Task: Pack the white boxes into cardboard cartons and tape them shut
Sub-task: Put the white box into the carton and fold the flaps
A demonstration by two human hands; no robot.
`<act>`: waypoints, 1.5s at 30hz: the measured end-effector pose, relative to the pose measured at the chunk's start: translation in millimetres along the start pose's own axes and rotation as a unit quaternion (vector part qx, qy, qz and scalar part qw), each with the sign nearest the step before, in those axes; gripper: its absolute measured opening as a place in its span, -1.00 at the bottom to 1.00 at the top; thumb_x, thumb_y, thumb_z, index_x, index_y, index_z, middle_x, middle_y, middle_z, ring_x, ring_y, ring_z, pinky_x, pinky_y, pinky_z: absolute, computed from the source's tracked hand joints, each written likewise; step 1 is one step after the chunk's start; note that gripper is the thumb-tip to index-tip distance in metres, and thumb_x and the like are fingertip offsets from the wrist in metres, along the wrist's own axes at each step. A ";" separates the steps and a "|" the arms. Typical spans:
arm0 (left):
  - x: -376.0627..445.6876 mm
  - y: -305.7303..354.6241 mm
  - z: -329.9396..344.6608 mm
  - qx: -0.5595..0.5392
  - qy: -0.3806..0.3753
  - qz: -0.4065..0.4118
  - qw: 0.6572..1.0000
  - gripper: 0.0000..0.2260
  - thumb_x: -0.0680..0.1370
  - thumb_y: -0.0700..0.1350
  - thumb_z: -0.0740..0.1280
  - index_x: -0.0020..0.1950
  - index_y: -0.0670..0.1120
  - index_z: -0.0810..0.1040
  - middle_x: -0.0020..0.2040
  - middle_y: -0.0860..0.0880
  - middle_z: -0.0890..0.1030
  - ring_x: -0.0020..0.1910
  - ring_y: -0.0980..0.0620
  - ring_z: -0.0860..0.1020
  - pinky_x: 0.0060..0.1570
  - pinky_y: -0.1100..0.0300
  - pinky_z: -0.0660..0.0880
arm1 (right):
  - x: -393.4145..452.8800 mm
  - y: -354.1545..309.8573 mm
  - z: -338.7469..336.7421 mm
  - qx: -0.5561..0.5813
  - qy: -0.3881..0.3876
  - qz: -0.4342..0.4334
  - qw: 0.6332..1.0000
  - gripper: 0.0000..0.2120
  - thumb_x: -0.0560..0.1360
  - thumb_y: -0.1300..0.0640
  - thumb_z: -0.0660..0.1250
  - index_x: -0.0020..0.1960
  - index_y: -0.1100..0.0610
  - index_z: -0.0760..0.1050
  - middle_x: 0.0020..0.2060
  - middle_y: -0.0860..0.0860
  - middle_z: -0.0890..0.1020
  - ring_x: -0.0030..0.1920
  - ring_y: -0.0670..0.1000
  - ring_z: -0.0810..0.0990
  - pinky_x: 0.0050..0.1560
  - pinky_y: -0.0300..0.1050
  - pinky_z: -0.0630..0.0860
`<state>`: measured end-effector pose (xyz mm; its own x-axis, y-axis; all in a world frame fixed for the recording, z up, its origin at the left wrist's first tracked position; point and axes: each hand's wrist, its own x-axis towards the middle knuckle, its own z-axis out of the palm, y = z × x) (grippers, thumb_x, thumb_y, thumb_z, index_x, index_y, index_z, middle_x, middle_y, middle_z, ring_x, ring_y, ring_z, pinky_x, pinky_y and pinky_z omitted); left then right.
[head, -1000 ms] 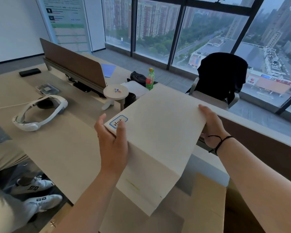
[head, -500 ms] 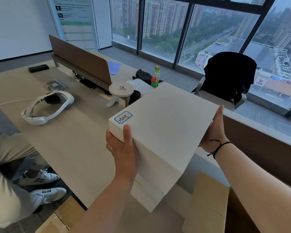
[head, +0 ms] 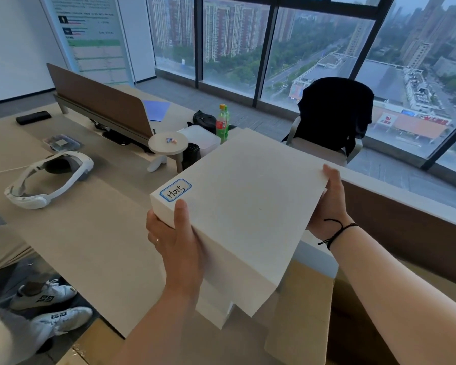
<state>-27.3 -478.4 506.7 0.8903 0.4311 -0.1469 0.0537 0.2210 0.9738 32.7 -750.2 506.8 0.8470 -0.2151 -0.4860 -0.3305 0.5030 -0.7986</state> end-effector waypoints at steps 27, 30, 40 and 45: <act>-156.6 -106.2 158.6 -0.007 -0.323 -0.088 0.942 -0.27 0.38 0.45 0.40 0.42 0.07 0.47 0.36 -0.16 0.55 0.34 -0.23 0.53 0.35 -0.40 0.36 | -185.8 10.1 -291.7 0.172 0.218 -0.160 0.947 -0.44 0.39 -0.31 0.34 0.27 -0.02 0.56 0.12 0.02 0.67 0.17 0.11 0.62 0.19 0.11 0.52; -188.3 -116.7 164.9 -0.029 -0.382 -0.146 0.912 -0.27 0.42 0.42 0.38 0.47 0.05 0.43 0.40 -0.21 0.52 0.39 -0.30 0.48 0.38 -0.45 0.29 | -207.7 17.4 -317.2 0.168 0.238 -0.173 0.941 -0.71 0.51 -0.23 0.26 0.08 -0.08 0.58 0.02 -0.04 0.68 0.18 0.11 0.60 0.27 0.14 0.45; -246.3 -126.4 175.8 0.053 -0.448 -0.208 0.868 -0.56 0.64 0.27 0.05 0.11 0.19 0.71 0.18 -0.11 0.69 0.08 -0.13 0.64 0.07 -0.05 0.43 | -249.0 67.4 -375.9 0.179 0.208 -0.161 0.948 -0.70 0.60 -0.15 0.15 0.09 -0.09 0.62 -0.09 -0.08 0.74 -0.25 -0.10 0.71 -0.16 -0.07 0.48; -226.6 -133.4 175.2 0.048 -0.458 -0.240 0.854 -0.52 0.59 0.30 0.09 0.30 0.12 0.62 0.19 -0.13 0.66 0.07 -0.11 0.65 0.06 -0.06 0.47 | -249.6 90.5 -375.8 0.179 0.219 -0.110 0.953 -0.50 0.48 -0.35 0.24 0.27 -0.09 0.59 0.14 -0.02 0.69 0.18 0.04 0.62 0.25 0.16 0.51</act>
<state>-156.9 -758.9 440.5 0.7327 -0.5650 -0.3793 0.5106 0.0881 0.8553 -365.1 -965.6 422.4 0.5987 -0.6372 -0.4852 0.0649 0.6424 -0.7636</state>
